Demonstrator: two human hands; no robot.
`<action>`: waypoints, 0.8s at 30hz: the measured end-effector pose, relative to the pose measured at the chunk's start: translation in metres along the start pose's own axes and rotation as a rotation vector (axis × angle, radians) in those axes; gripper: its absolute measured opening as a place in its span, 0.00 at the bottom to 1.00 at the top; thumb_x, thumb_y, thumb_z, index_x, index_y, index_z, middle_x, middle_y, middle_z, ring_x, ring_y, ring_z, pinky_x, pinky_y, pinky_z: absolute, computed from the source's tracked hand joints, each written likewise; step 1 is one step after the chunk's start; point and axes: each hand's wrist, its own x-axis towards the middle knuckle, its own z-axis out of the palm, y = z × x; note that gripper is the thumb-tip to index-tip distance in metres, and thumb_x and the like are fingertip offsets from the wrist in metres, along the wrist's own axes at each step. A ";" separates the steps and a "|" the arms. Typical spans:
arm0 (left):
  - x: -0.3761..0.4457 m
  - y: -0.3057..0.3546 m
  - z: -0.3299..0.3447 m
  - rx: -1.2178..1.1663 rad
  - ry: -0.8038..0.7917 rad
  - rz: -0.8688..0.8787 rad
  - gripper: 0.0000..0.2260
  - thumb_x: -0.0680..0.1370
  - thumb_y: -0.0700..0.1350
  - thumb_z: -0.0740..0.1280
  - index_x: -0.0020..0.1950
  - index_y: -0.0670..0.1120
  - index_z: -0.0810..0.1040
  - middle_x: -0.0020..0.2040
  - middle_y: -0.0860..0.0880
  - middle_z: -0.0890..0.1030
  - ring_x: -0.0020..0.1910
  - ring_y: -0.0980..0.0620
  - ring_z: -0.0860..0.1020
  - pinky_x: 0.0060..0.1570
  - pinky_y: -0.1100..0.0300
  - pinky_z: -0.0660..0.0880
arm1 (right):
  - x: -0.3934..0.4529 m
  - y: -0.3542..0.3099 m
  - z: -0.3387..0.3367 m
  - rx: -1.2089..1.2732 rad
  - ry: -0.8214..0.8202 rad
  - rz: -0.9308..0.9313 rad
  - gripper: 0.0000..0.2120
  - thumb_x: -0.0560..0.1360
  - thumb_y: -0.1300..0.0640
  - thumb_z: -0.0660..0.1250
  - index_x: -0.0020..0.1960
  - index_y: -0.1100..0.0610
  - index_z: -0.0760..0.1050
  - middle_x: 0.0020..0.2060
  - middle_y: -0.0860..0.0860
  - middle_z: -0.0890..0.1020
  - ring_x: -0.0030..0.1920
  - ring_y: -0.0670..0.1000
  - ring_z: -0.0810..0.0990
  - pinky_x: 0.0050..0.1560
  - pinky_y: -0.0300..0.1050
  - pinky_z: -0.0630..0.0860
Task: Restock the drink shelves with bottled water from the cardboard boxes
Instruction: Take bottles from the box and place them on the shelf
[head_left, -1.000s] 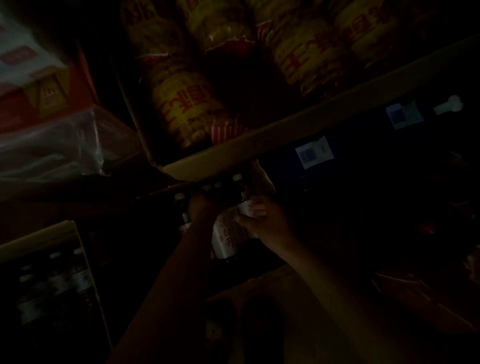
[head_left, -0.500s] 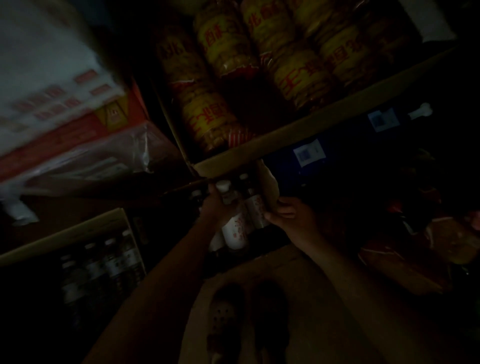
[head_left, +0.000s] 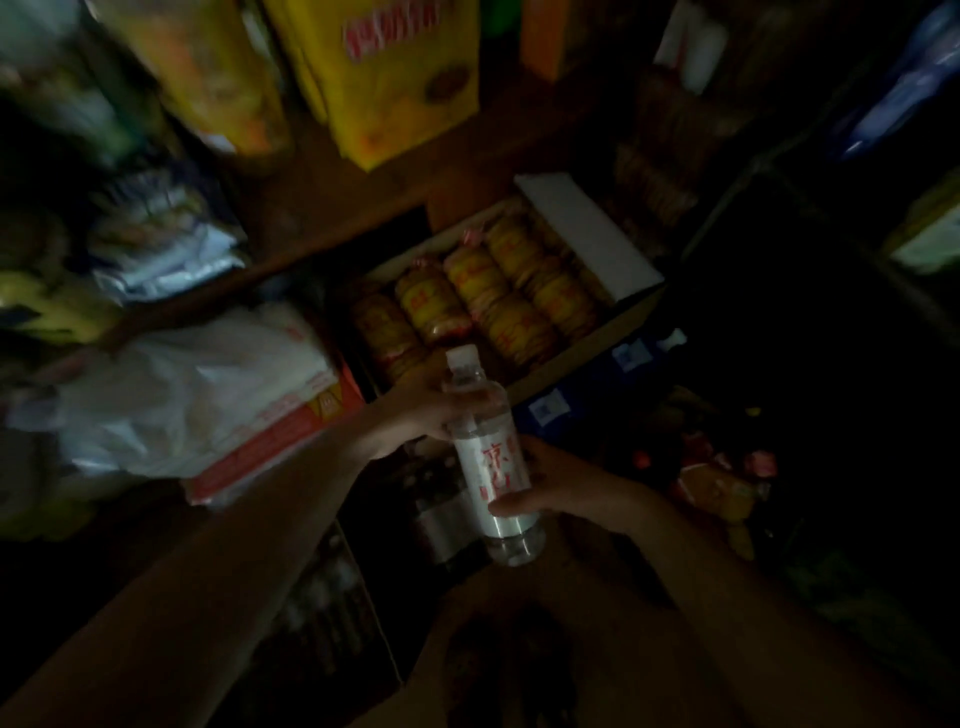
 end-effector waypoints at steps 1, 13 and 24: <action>-0.011 0.033 -0.003 0.010 -0.006 0.032 0.12 0.72 0.48 0.71 0.54 0.50 0.78 0.48 0.52 0.84 0.48 0.54 0.83 0.42 0.60 0.80 | -0.022 -0.018 -0.001 -0.002 -0.005 0.002 0.24 0.71 0.64 0.73 0.60 0.45 0.70 0.55 0.43 0.79 0.52 0.40 0.79 0.49 0.36 0.79; -0.125 0.345 0.064 -0.068 0.094 0.428 0.16 0.64 0.53 0.75 0.48 0.49 0.82 0.45 0.50 0.85 0.45 0.50 0.83 0.41 0.58 0.77 | -0.257 -0.196 -0.023 0.106 0.547 -0.405 0.24 0.61 0.57 0.81 0.54 0.46 0.79 0.50 0.45 0.85 0.52 0.47 0.83 0.51 0.46 0.80; -0.200 0.485 0.194 0.077 -0.184 0.777 0.17 0.69 0.43 0.76 0.55 0.54 0.80 0.50 0.54 0.84 0.47 0.57 0.82 0.42 0.62 0.77 | -0.448 -0.224 -0.048 0.082 1.078 -0.587 0.23 0.63 0.55 0.80 0.56 0.54 0.80 0.47 0.48 0.85 0.46 0.48 0.84 0.45 0.44 0.81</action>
